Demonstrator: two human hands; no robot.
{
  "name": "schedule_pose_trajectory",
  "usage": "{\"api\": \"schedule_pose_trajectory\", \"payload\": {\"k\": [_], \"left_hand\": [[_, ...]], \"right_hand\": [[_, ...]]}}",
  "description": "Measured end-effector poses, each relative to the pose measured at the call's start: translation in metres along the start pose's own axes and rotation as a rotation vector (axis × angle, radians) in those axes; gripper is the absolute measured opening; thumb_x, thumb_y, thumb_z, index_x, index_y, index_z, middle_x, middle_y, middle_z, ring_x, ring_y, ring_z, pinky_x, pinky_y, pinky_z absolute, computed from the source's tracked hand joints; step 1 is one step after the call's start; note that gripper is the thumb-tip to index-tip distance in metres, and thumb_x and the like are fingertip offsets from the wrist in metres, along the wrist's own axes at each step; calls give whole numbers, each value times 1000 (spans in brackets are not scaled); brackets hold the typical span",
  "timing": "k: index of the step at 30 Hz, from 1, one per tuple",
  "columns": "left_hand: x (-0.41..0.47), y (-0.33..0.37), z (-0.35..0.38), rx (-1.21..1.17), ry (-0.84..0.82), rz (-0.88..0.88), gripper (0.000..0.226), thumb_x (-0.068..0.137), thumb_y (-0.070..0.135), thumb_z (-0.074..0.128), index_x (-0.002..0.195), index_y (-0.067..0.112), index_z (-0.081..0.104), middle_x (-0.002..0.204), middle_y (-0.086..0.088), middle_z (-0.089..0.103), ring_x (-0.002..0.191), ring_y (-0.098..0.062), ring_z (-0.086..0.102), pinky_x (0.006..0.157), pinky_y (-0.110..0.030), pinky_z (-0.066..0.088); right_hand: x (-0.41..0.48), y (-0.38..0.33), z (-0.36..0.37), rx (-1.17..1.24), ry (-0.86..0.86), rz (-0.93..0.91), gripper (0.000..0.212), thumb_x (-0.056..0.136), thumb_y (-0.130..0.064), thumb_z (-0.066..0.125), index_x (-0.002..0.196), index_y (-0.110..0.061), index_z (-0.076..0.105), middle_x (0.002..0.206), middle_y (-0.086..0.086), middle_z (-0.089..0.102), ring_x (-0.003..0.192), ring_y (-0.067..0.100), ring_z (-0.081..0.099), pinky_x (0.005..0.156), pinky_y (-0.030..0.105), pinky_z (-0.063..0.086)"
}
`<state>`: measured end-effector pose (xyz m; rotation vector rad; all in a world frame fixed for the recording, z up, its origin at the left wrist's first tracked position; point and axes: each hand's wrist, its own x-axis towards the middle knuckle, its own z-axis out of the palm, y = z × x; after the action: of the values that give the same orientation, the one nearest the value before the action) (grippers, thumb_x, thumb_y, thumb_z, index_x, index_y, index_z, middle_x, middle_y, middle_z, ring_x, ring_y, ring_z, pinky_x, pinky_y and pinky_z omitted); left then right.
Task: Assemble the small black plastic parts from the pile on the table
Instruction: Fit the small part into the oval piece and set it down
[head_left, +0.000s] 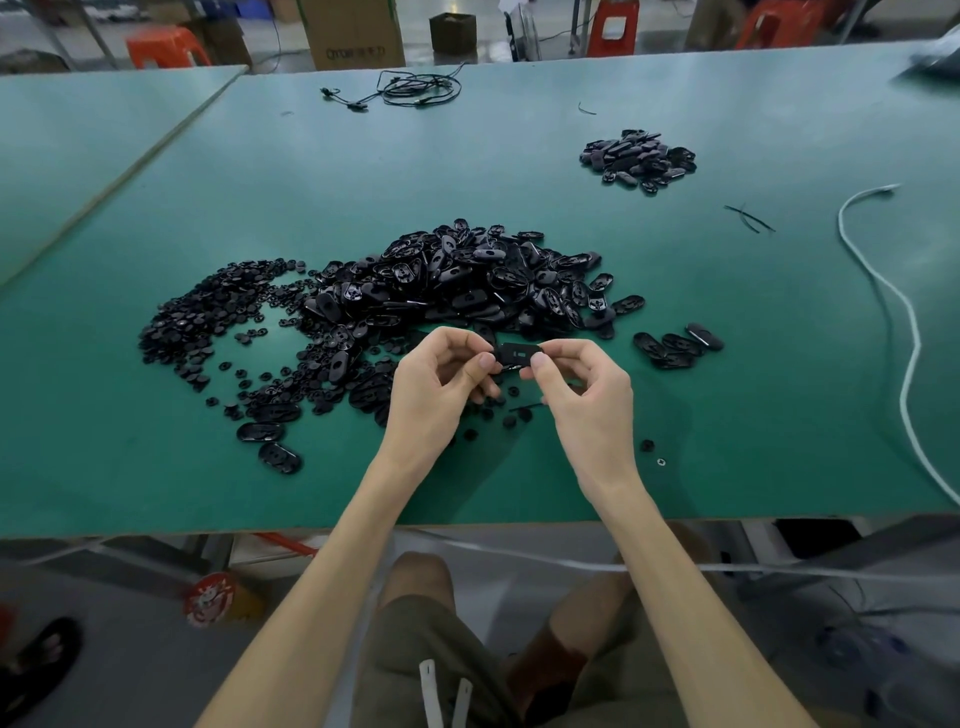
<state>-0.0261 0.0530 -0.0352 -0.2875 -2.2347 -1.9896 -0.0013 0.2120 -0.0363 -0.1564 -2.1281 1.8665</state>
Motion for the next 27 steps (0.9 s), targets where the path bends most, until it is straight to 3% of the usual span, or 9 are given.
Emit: {"api": "schedule_pose_trajectory", "payload": {"k": [13, 18, 23, 27], "left_hand": [[0, -1, -2, 45, -4, 32, 22, 98, 4, 68, 120, 8, 67, 89, -7, 76, 69, -15, 70, 67, -28, 56], [0, -2, -1, 92, -45, 31, 27, 99, 1, 66, 125, 7, 66, 91, -4, 76, 69, -11, 67, 65, -19, 50], [0, -2, -2, 95, -41, 41, 20, 100, -2, 64, 114, 9, 71, 91, -2, 73, 74, -10, 63, 68, -21, 51], [0, 0, -2, 106, -35, 45, 23, 101, -3, 62, 118, 9, 71, 92, -8, 71, 73, -12, 60, 69, -27, 52]], "right_hand": [[0, 3, -1, 17, -1, -12, 3, 98, -20, 70, 99, -23, 70, 87, -10, 79, 97, 10, 75, 91, 50, 58], [0, 1, -1, 8, -78, -63, 7, 92, -22, 78, 93, -27, 74, 90, -11, 79, 94, 7, 74, 81, 22, 54], [-1, 1, 0, -58, -150, -58, 8, 92, -22, 79, 96, -28, 76, 94, -14, 76, 83, 5, 66, 77, 32, 52], [-1, 0, 1, -101, -154, -67, 4, 93, -29, 78, 96, -28, 77, 95, -10, 74, 86, 11, 65, 76, 33, 50]]}}
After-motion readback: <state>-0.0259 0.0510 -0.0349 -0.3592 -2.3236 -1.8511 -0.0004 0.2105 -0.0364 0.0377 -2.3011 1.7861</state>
